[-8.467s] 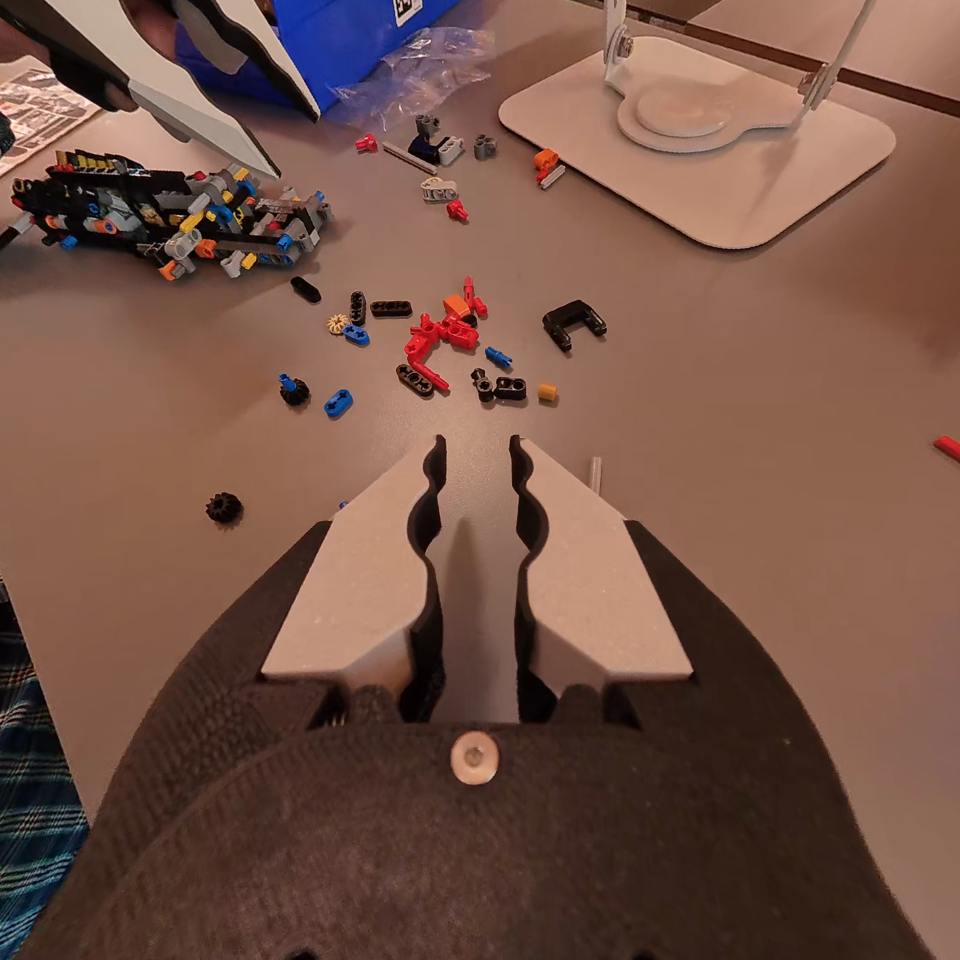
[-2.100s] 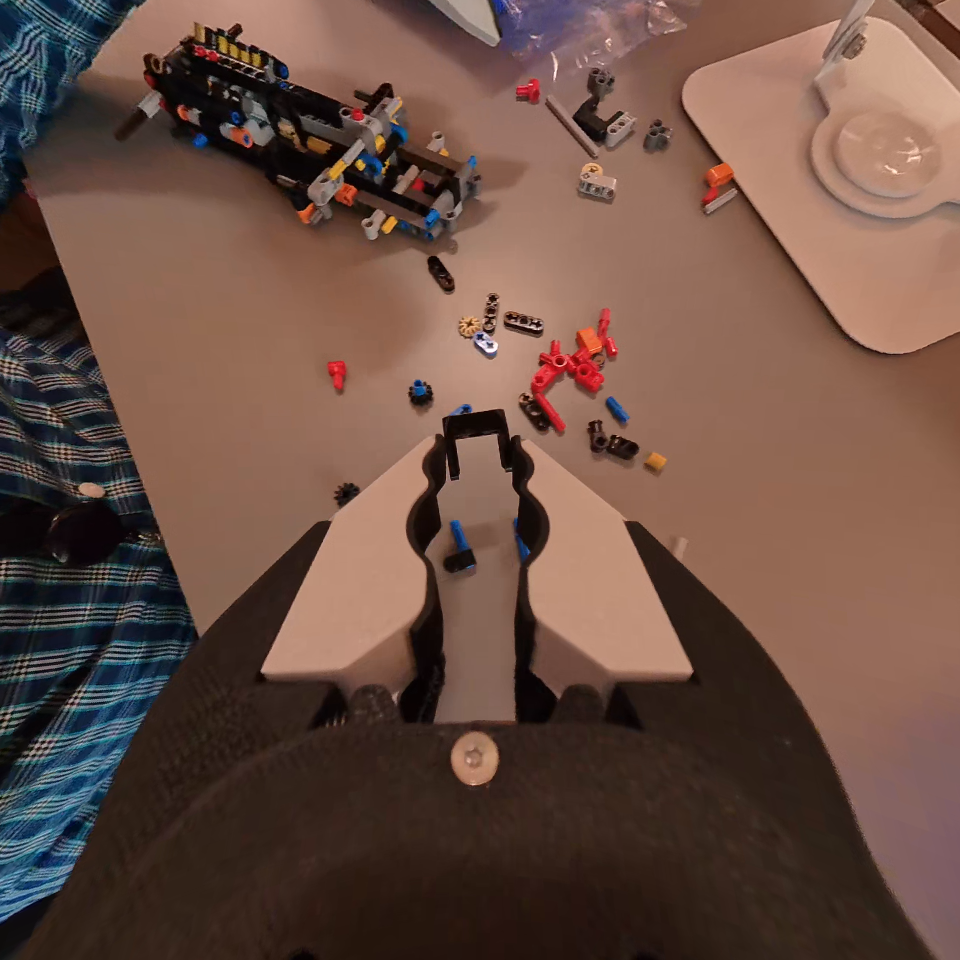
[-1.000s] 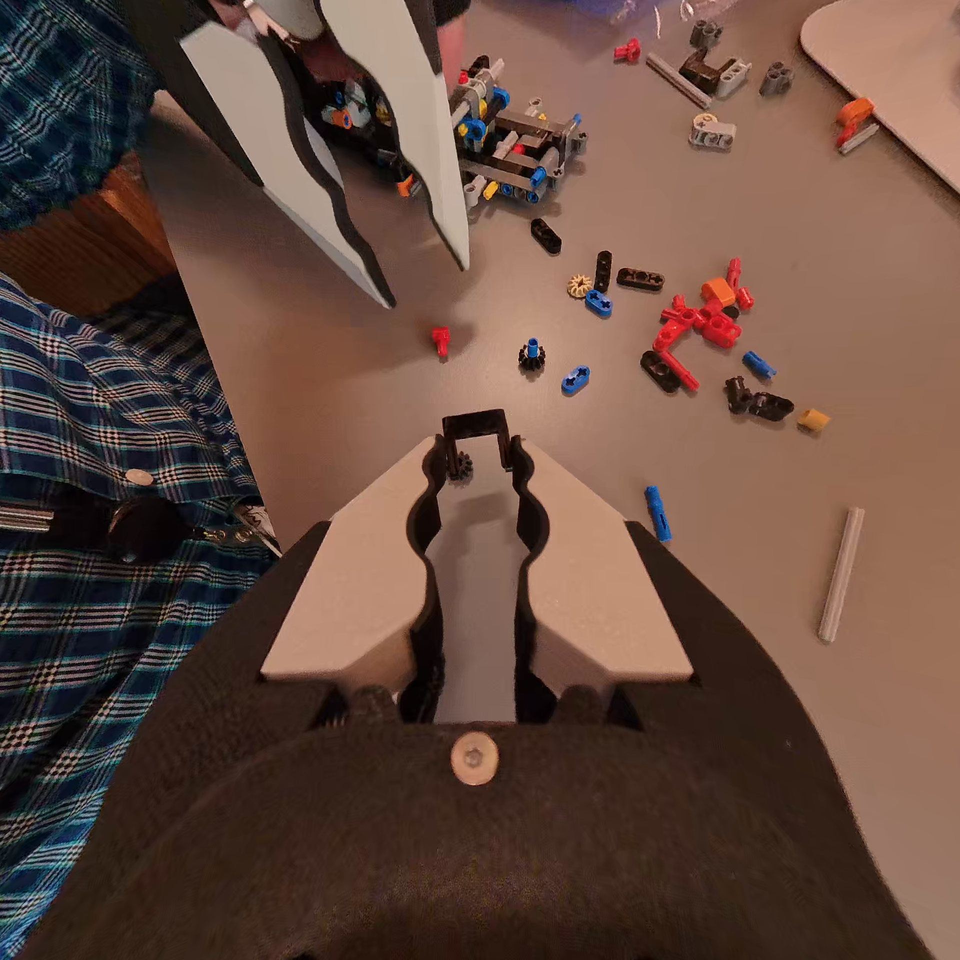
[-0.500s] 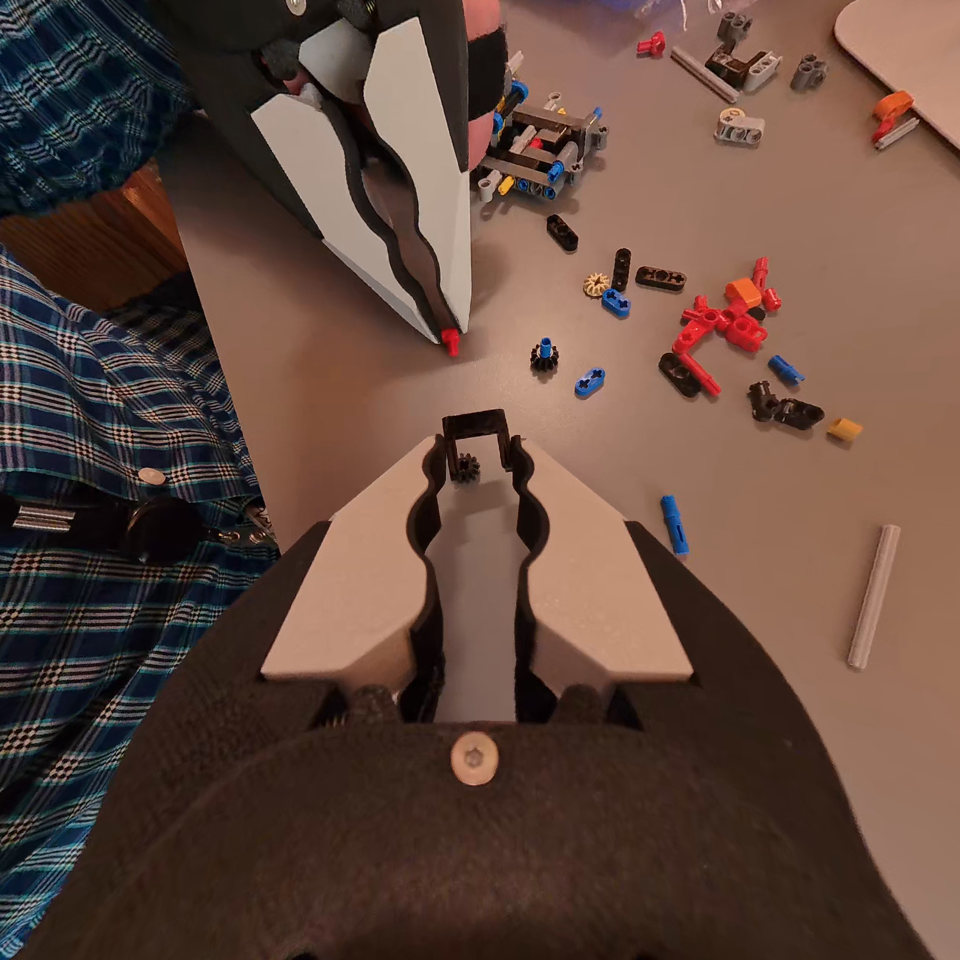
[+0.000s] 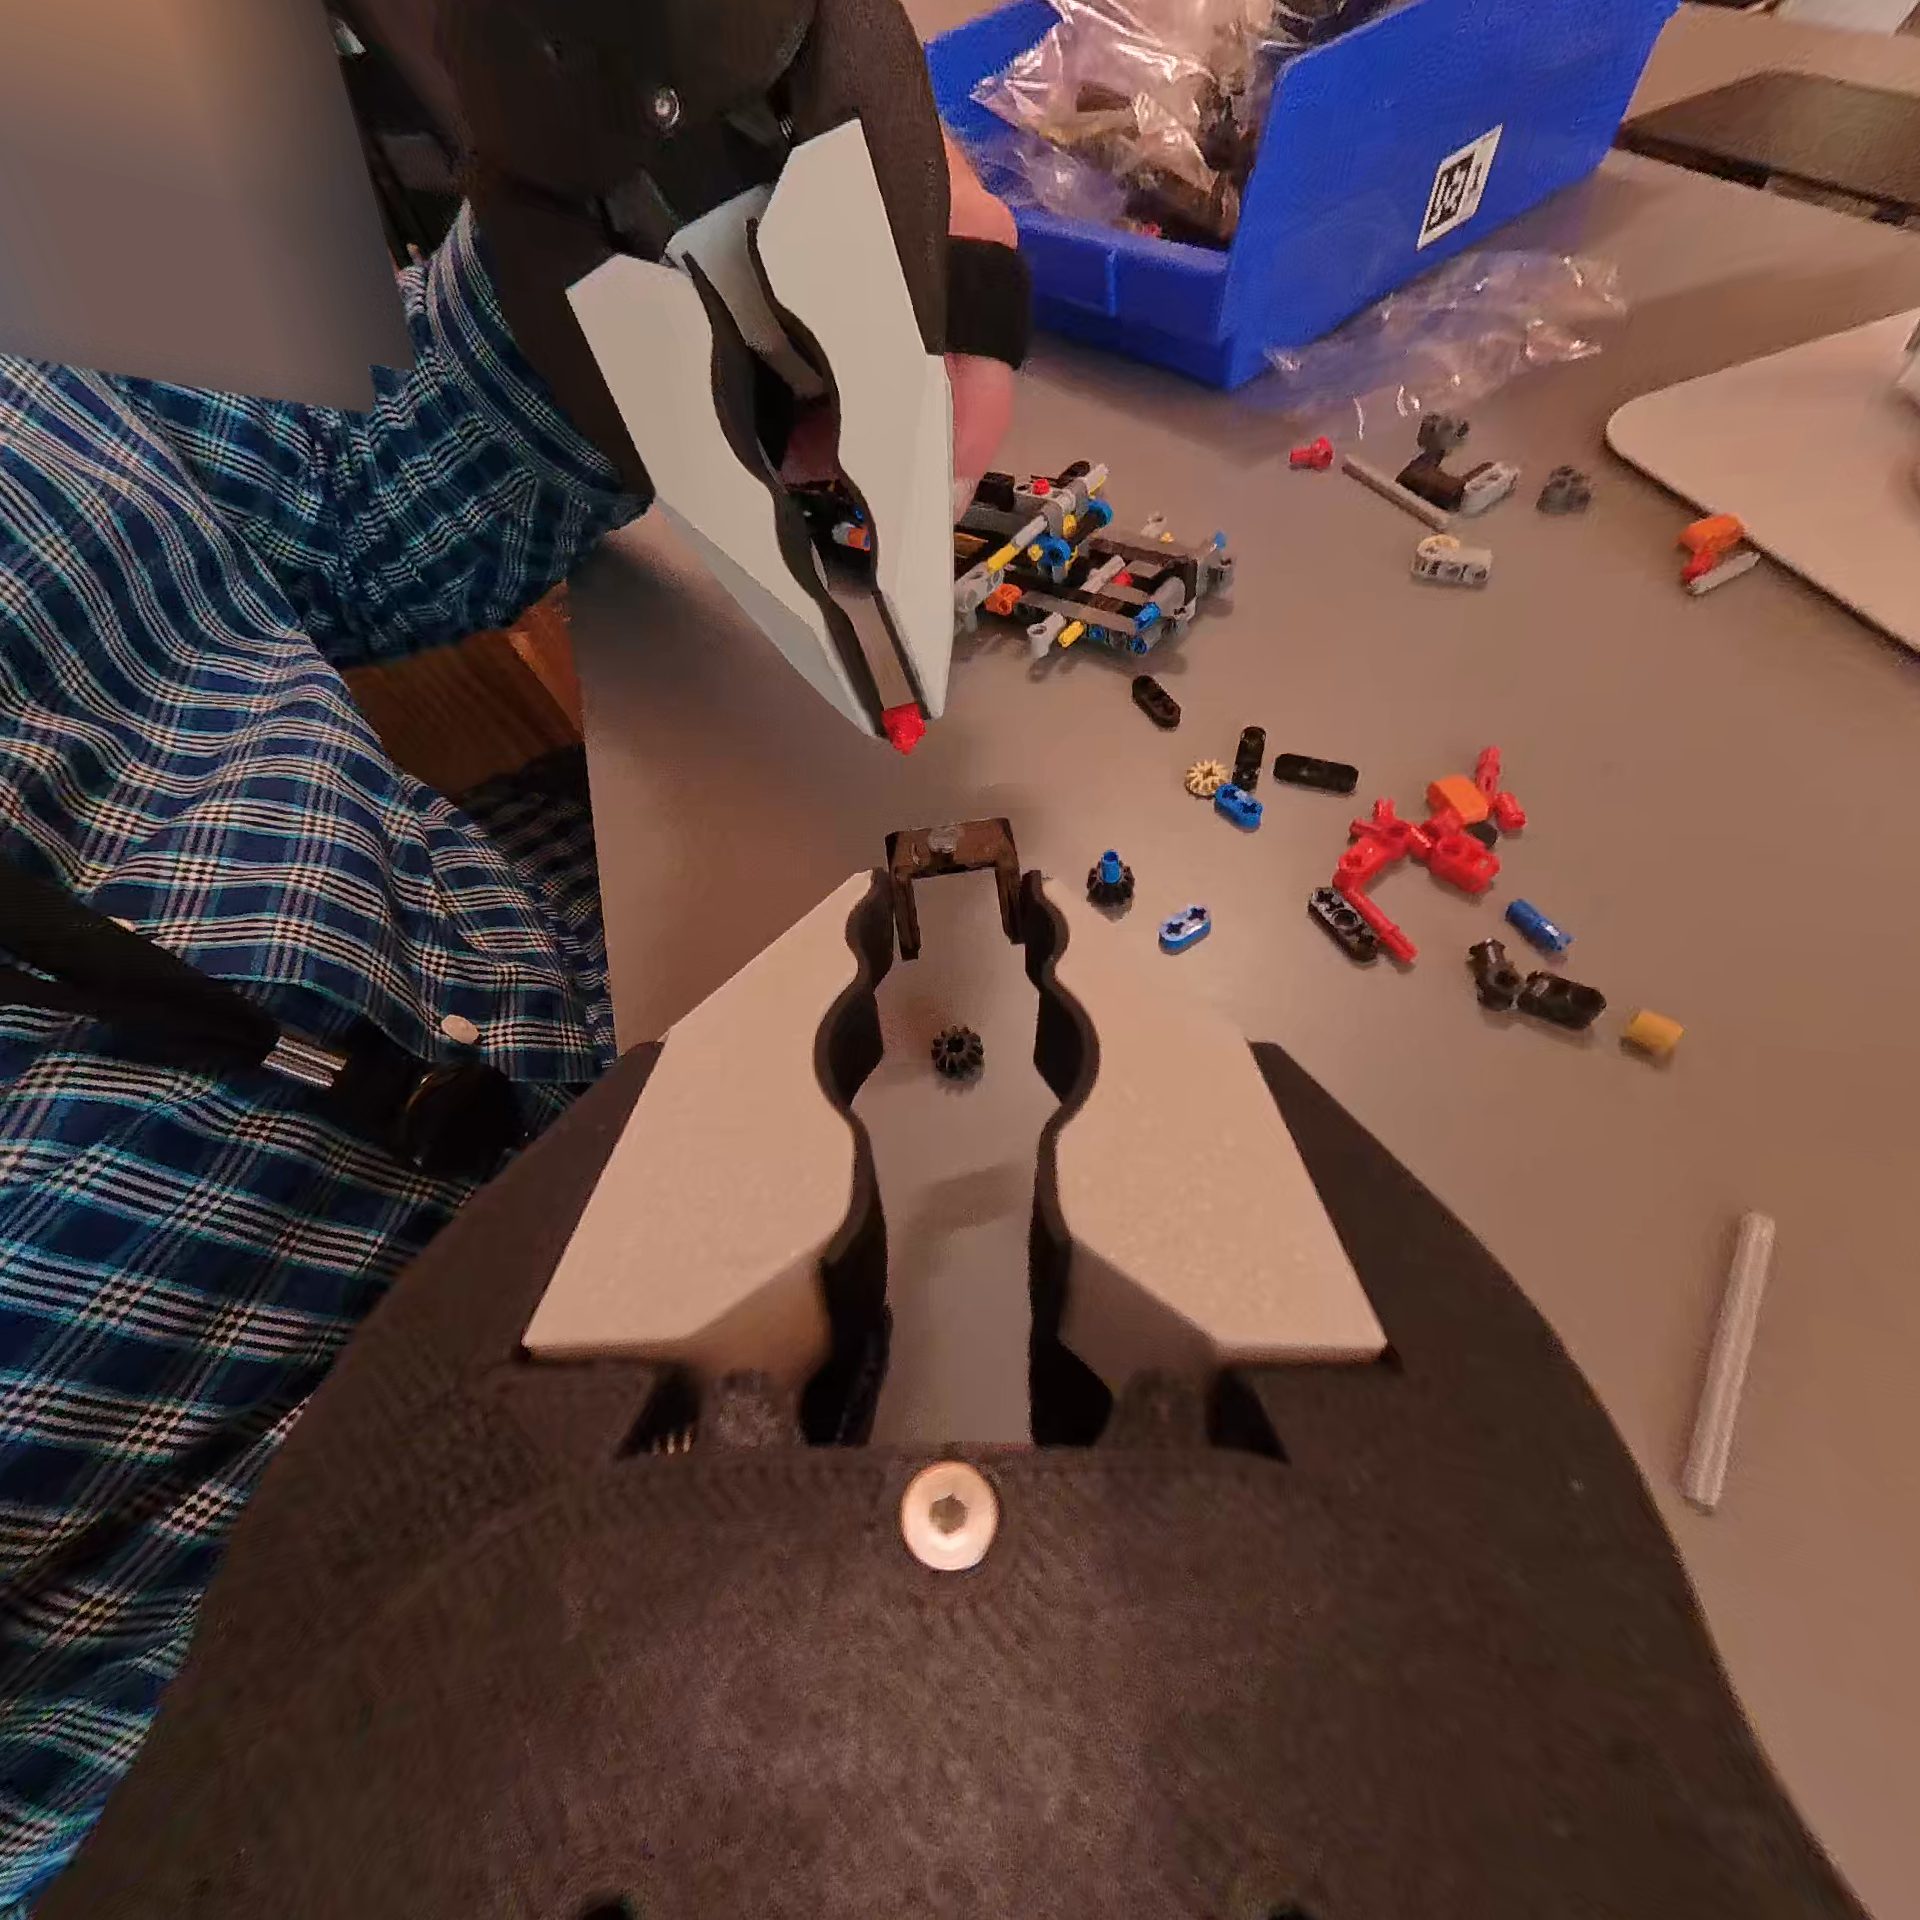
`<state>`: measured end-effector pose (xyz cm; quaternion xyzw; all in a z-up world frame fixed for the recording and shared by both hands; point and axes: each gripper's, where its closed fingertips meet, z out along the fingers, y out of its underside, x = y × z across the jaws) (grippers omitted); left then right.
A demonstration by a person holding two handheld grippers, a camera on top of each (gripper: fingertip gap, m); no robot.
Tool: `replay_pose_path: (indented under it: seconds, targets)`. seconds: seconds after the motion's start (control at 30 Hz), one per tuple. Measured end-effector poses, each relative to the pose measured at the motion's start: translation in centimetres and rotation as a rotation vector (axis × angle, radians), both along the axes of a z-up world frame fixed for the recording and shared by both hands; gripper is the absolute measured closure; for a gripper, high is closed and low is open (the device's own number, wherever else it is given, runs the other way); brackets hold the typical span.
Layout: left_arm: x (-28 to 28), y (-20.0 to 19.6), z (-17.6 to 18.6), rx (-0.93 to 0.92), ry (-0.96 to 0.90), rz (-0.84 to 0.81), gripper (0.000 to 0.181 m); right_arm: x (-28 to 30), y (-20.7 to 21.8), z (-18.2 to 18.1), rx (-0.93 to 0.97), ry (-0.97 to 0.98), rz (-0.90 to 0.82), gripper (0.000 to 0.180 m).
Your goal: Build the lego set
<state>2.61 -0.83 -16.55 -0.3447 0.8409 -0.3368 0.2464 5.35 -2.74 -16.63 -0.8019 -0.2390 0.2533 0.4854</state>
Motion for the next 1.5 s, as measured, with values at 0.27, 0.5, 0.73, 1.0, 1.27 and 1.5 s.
replay_pose_path:
  seconds: [0.27, 0.5, 0.73, 1.0, 1.27, 1.5]
  targets:
    - [0.5, -1.2, 1.1, -0.038, -0.046, -0.020, 0.175, -0.3, 0.3, 0.8, 0.032, -0.119, 0.014, 0.158]
    - [0.8, -1.4, 0.8, -0.006, -0.045, -0.023, 0.175, -0.2, 0.4, 0.5, 0.015, -0.226, 0.007, 0.158]
    - [1.0, -1.4, 0.2, 0.042, -0.029, -0.024, 0.175, -0.2, 0.4, -0.1, -0.006, -0.315, 0.002, 0.158]
    - [1.2, -1.2, -0.7, 0.077, 0.001, -0.024, 0.175, 0.1, 0.5, -0.5, -0.036, -0.393, -0.008, 0.158]
    - [1.5, -1.2, -1.3, 0.104, 0.020, -0.019, 0.175, 0.2, 0.5, -1.2, -0.074, -0.484, 0.002, 0.158]
    - [1.6, -1.1, -2.0, 0.151, 0.039, -0.020, 0.175, 0.4, 0.5, -1.6, -0.109, -0.514, 0.003, 0.158]
